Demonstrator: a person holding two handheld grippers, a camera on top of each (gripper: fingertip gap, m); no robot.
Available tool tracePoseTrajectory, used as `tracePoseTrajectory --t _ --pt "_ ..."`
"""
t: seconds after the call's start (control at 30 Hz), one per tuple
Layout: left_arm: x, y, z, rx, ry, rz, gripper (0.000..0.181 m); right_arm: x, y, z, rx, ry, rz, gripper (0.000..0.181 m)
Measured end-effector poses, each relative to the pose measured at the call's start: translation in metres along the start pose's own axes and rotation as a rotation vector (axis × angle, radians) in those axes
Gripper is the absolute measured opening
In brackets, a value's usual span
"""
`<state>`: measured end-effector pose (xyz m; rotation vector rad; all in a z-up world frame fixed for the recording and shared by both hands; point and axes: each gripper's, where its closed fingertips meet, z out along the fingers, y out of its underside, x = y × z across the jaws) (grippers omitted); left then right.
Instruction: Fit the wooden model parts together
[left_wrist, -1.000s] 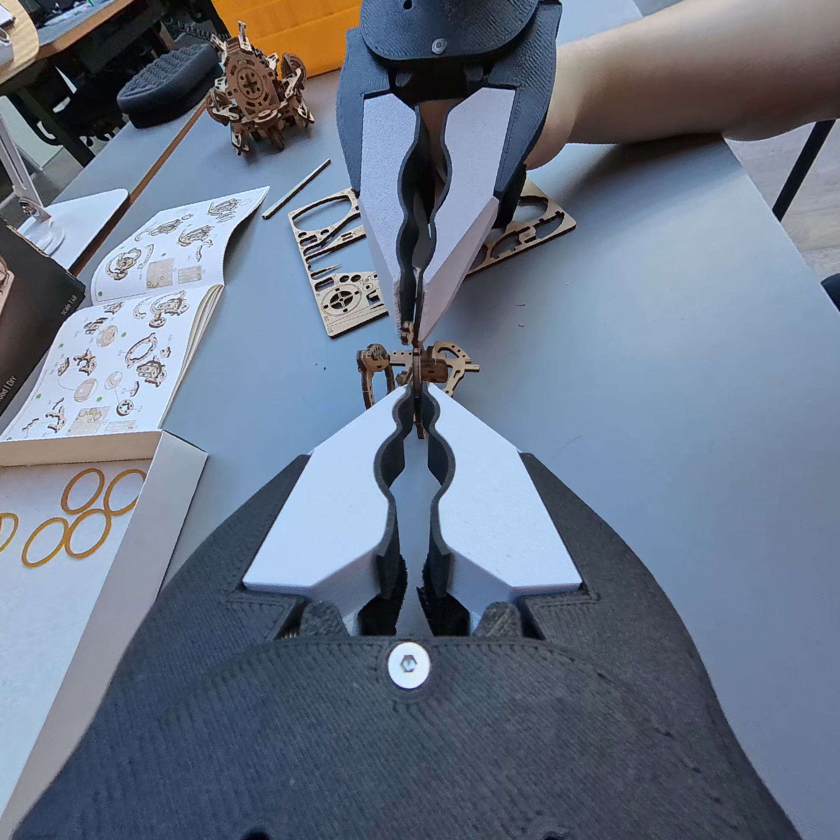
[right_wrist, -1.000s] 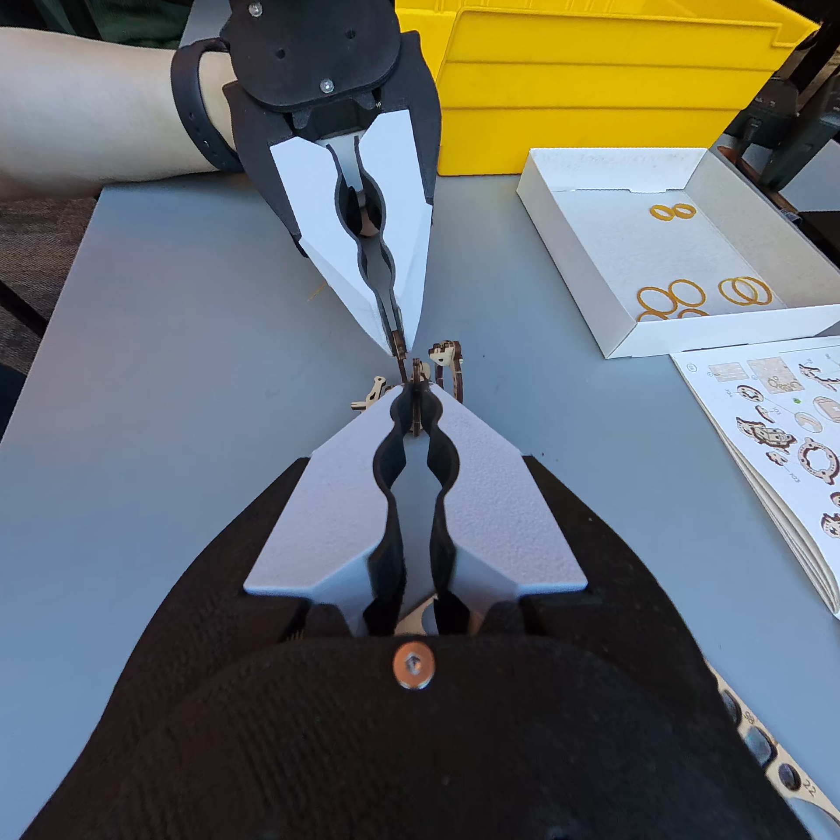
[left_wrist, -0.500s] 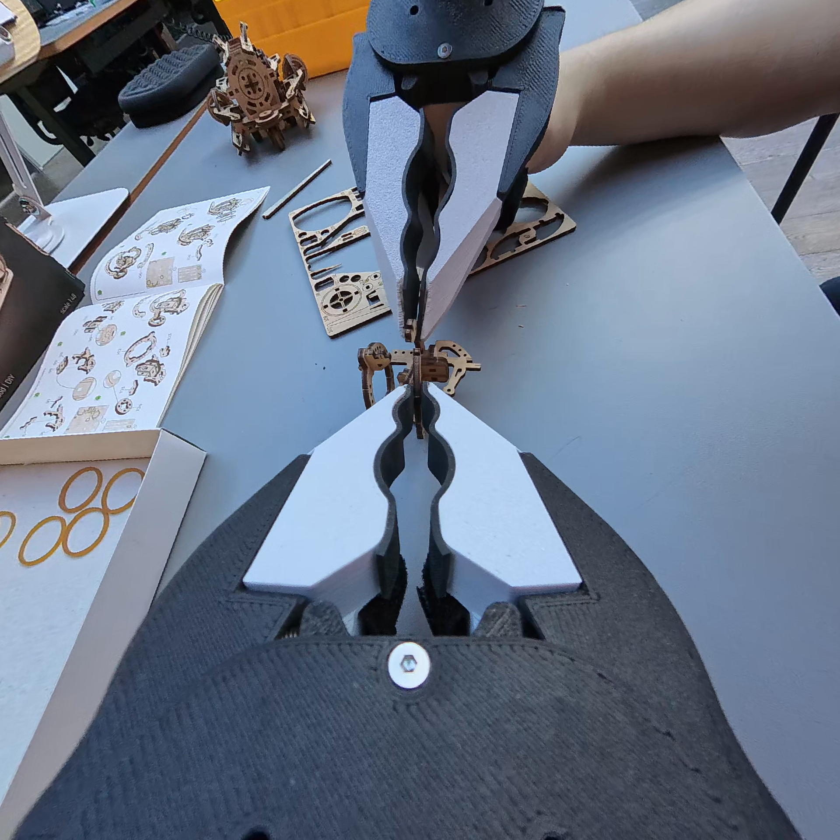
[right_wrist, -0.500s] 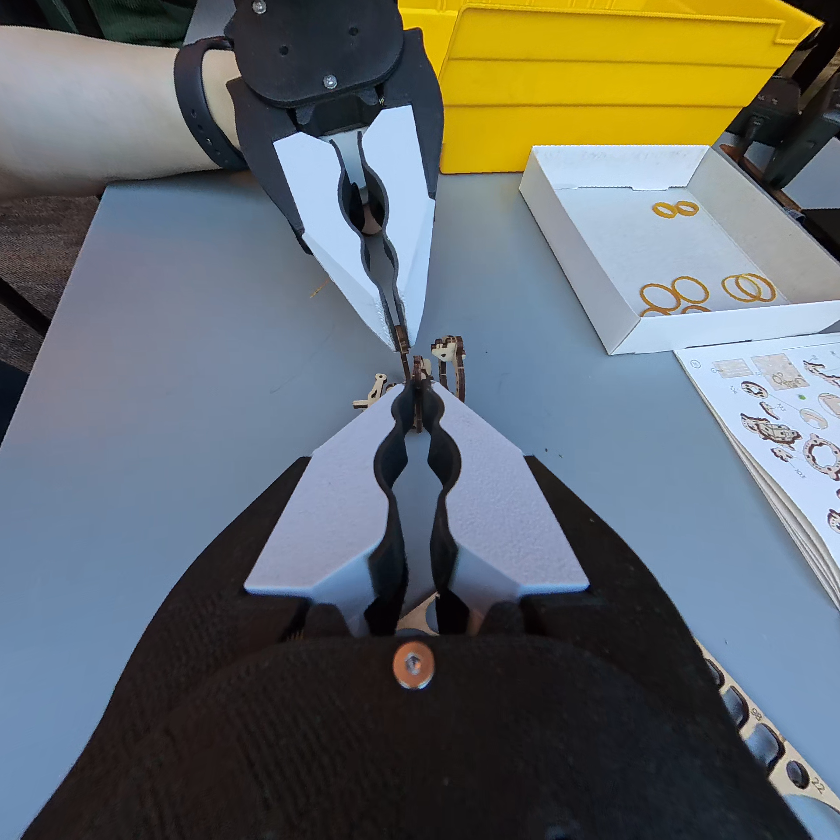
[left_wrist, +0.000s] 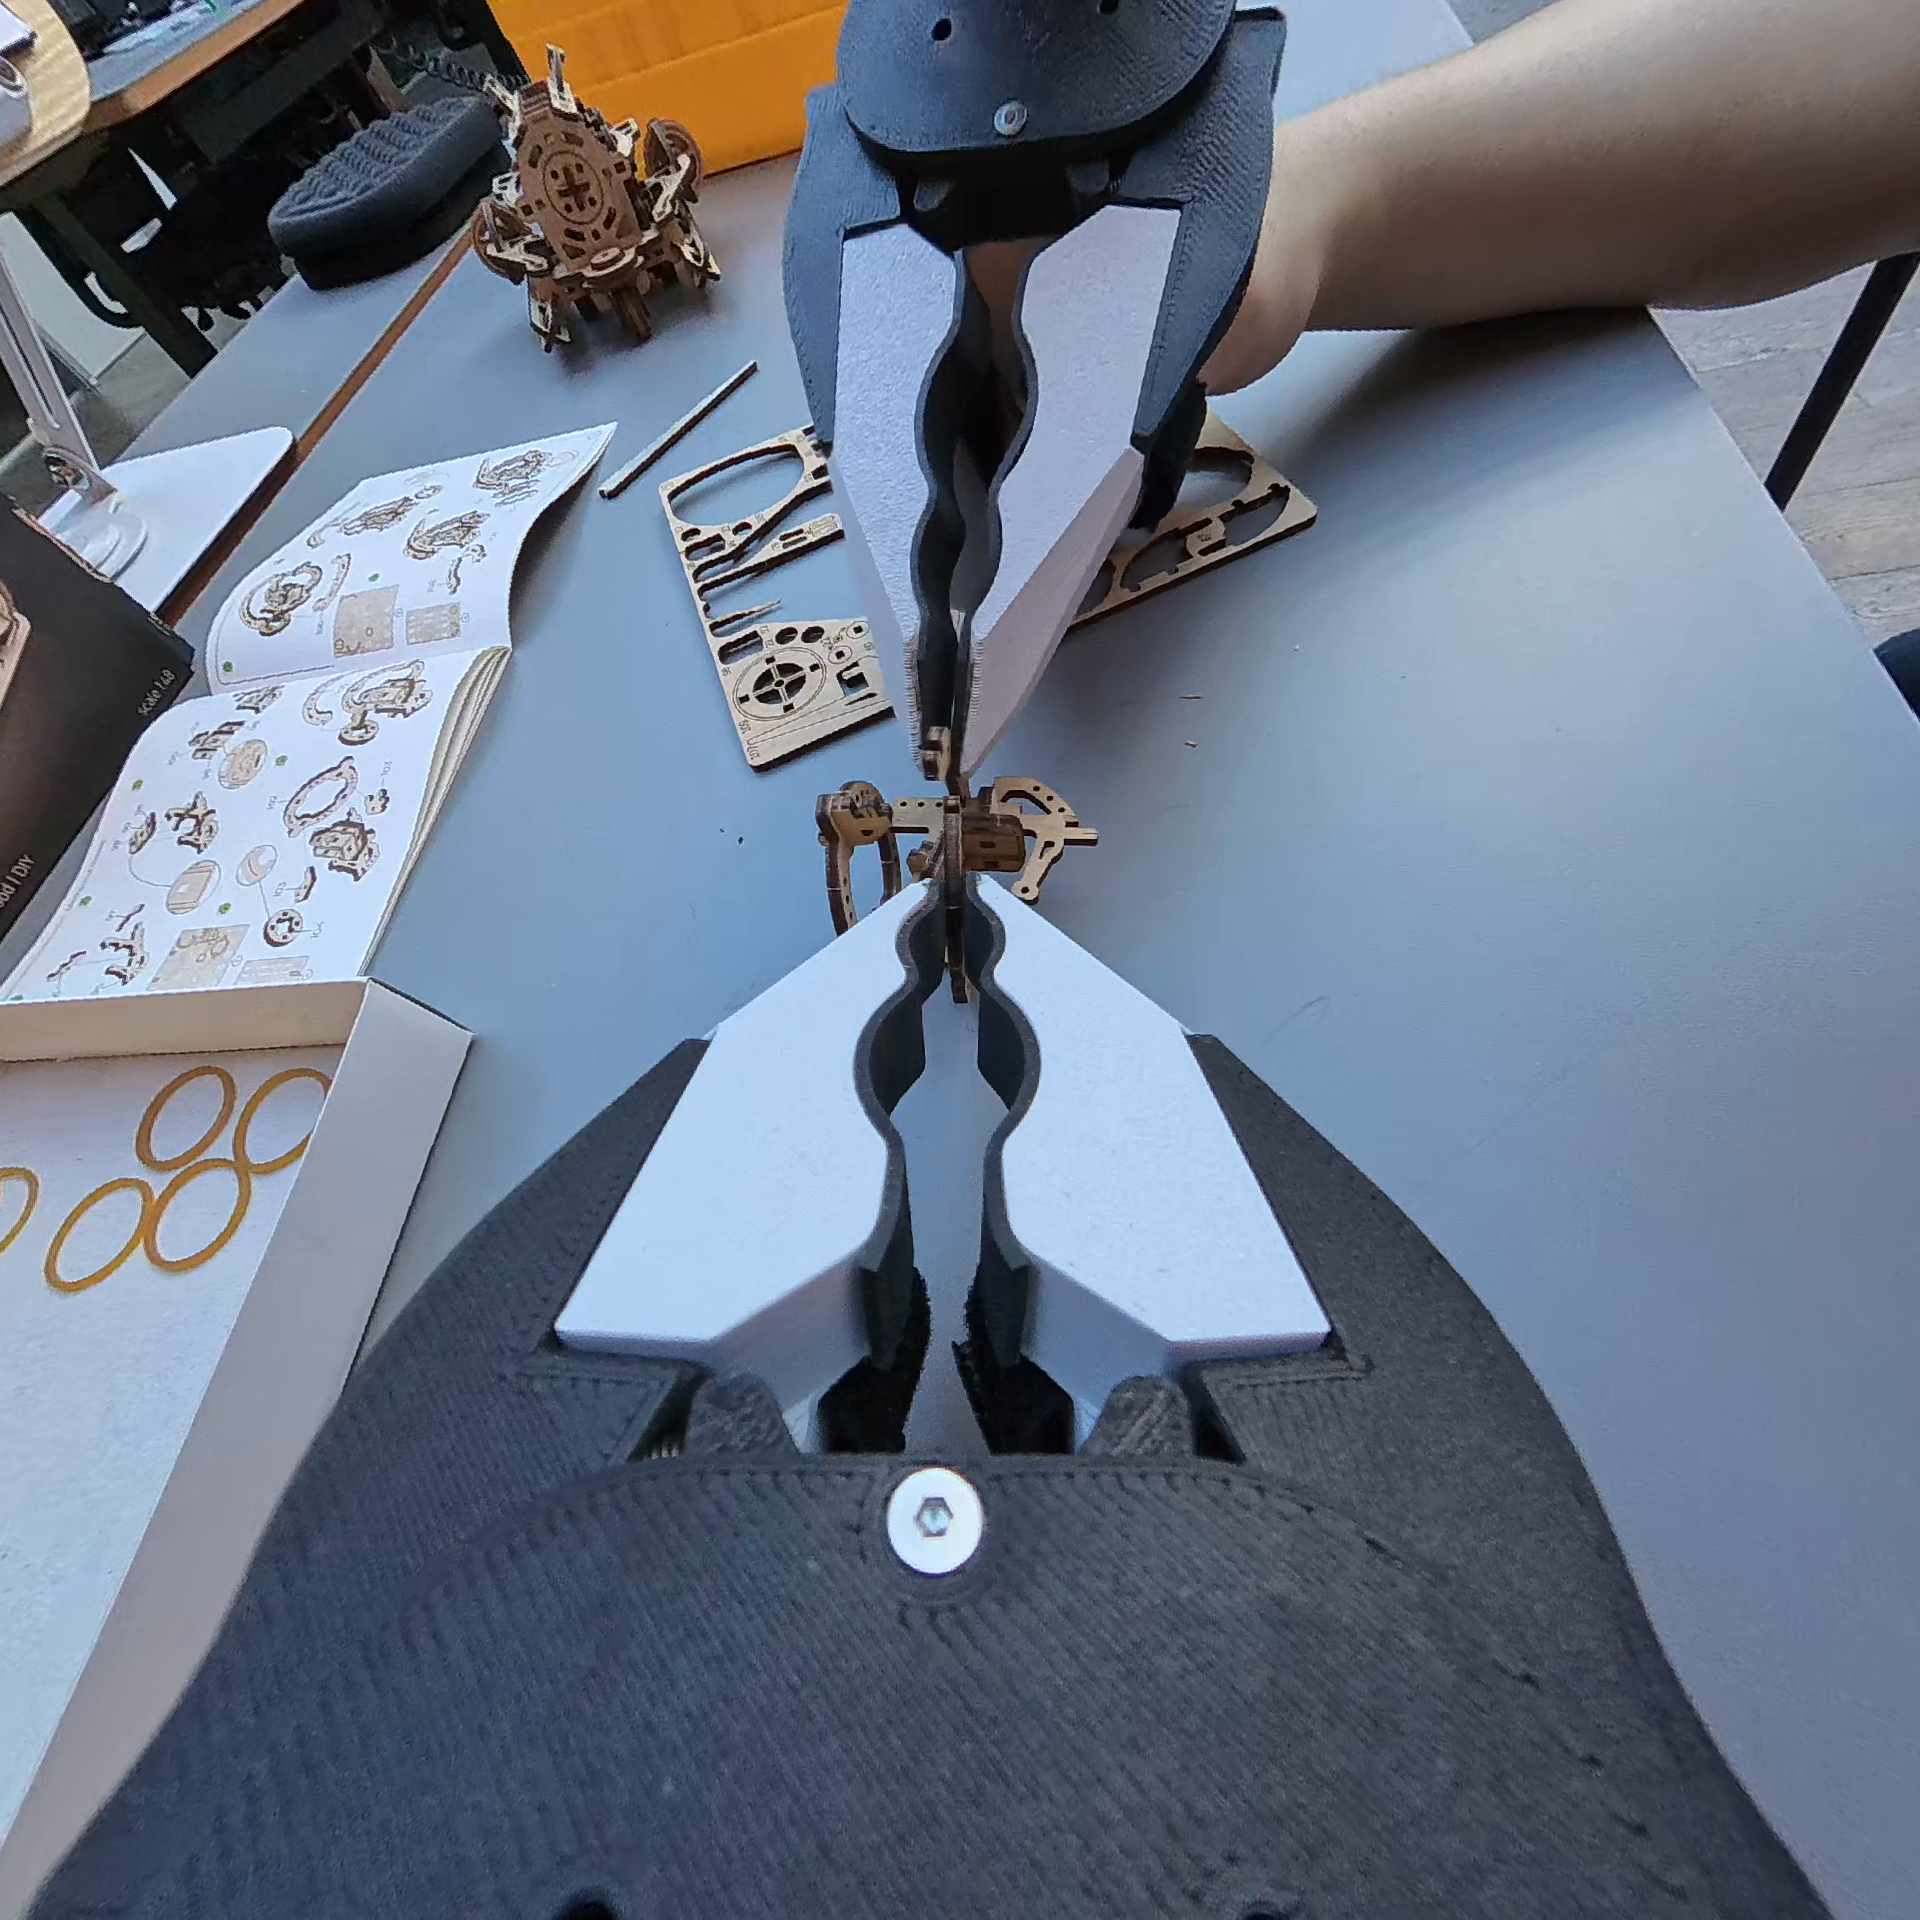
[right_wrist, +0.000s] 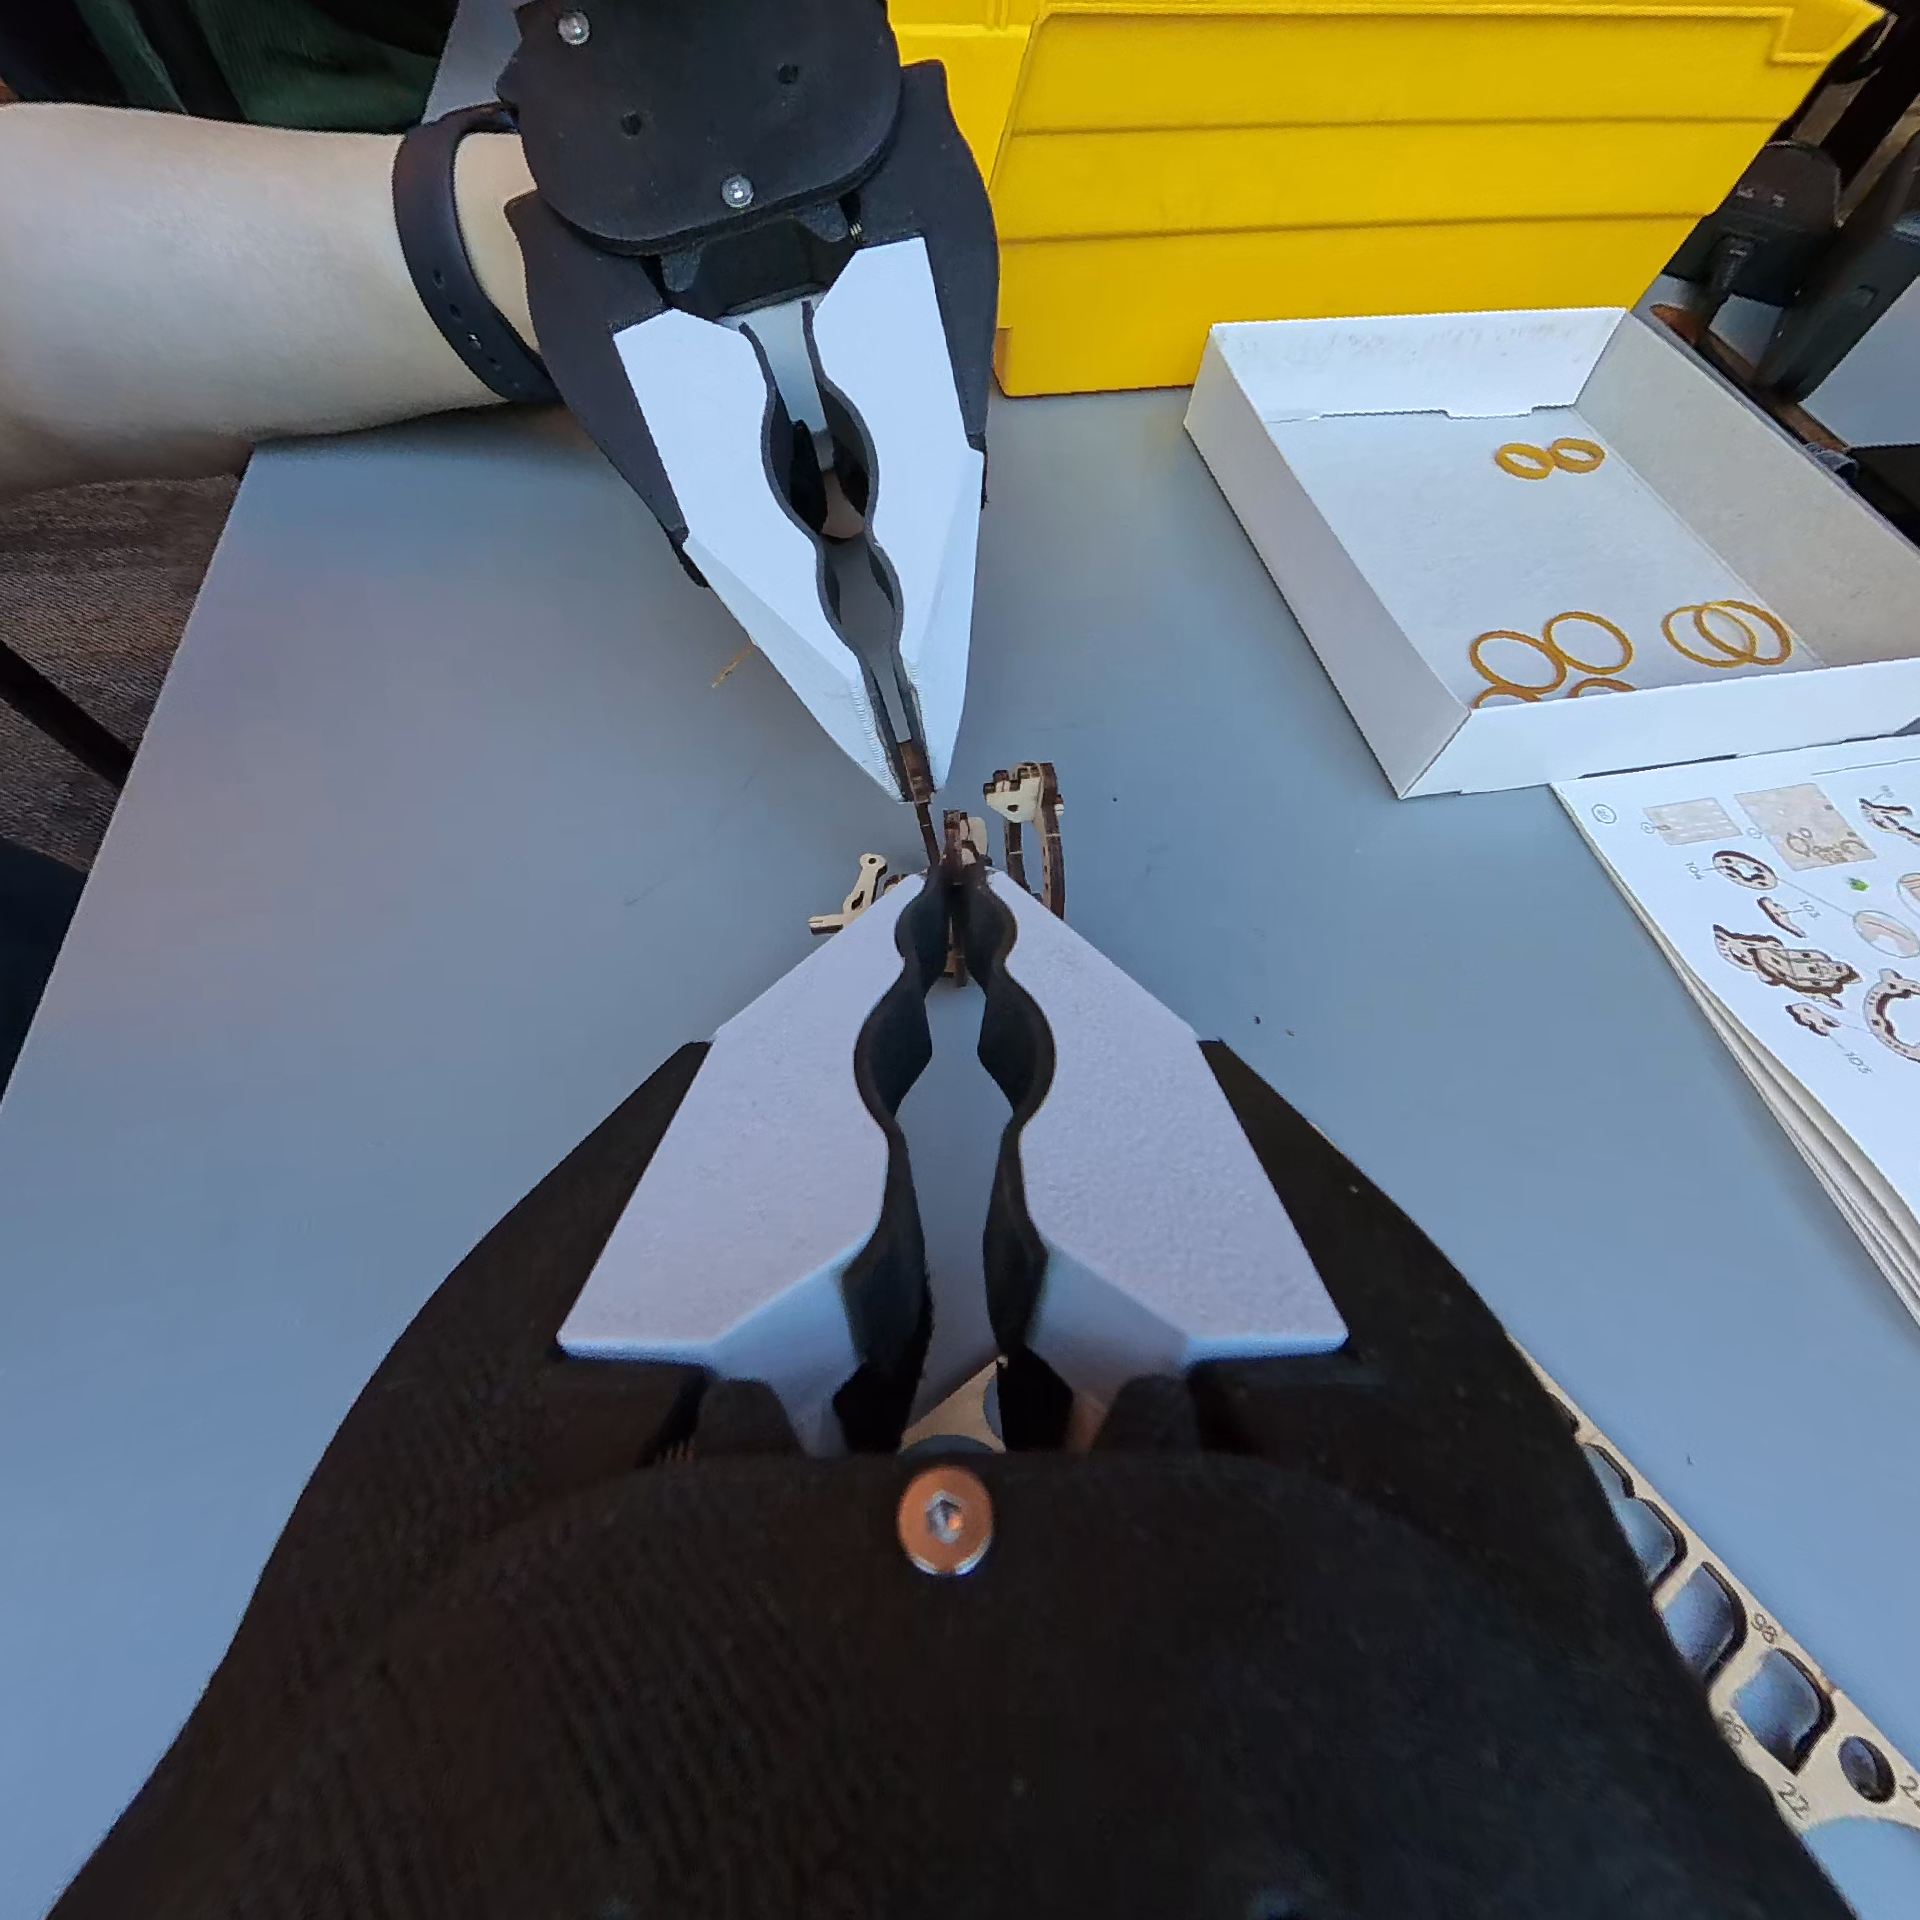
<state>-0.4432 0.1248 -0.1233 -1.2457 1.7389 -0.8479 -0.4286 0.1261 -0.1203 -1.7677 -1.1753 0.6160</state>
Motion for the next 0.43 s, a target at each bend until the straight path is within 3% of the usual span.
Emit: tracePoseTrajectory --t 0.27,0.43 --pt "0.0 0.0001 -0.0001 -0.005 -0.002 0.007 0.0 0.0027 -0.0016 -0.0024 0.026 -0.002 0.016 0.003" --pt "0.0003 -0.0001 -0.0002 -0.003 0.002 0.005 0.0 0.0014 -0.0051 -0.0016 0.047 -0.005 0.002 0.013"
